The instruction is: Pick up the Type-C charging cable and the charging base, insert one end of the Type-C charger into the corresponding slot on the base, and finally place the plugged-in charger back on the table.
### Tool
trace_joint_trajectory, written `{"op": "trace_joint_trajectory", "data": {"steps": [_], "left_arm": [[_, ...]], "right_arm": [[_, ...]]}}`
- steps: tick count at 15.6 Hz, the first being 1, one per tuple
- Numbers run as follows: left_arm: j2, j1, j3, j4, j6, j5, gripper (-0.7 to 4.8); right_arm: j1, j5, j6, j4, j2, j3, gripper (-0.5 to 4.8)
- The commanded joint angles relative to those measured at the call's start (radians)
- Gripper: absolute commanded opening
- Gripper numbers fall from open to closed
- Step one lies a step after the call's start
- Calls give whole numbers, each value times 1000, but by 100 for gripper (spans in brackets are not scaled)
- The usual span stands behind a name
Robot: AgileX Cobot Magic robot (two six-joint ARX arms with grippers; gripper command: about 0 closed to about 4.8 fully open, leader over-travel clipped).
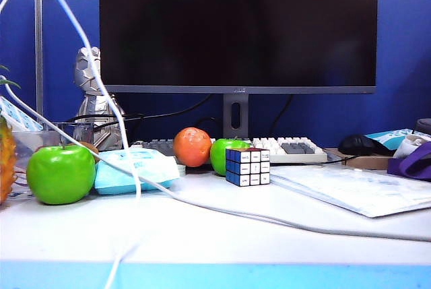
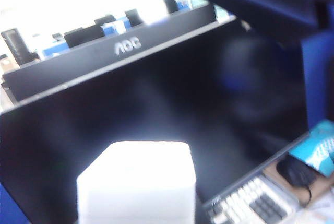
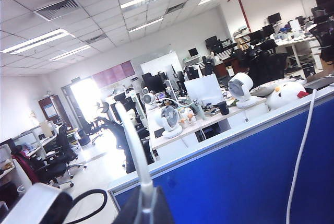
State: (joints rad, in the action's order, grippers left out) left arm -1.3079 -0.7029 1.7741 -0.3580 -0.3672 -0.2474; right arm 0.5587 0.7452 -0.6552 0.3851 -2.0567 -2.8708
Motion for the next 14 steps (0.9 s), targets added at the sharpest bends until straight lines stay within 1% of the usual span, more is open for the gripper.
{"op": "trace_joint_trajectory", "data": {"steps": [1,3,5,8,9,10,11,12,13,14], "left_arm": [[5,0,6,95,-3,0,-6],[5,-1,6,123,-2,2,-6],[5,-1,6,129,0,47,-6],[5,-1,6,129,0,61,-6],[5,0,6,127,0,57,-6],[5,0,6,118,0,34,-6],[6,0,6,79,-1,-23,-6],[5,0,6,38,0,-40,-6],[6,0,6,-5,0,-40,-6],[6,0,6,-35,0,-36,-6]], "right_arm": [[4,-73,9,90,7,-16,-1],[5,-82,39,97,7,-16,-1],[5,-80,39,97,6,-16,-1],[5,-51,35,82,6,-16,-1],[5,-38,55,92,6,-16,-1],[3,-47,117,122,7,-16,-1],[-18,-104,200,197,13,-16,-1],[-42,-175,277,273,17,-16,-1],[-57,-270,362,363,20,-16,-1],[-74,-336,415,425,22,-16,-1]]}}
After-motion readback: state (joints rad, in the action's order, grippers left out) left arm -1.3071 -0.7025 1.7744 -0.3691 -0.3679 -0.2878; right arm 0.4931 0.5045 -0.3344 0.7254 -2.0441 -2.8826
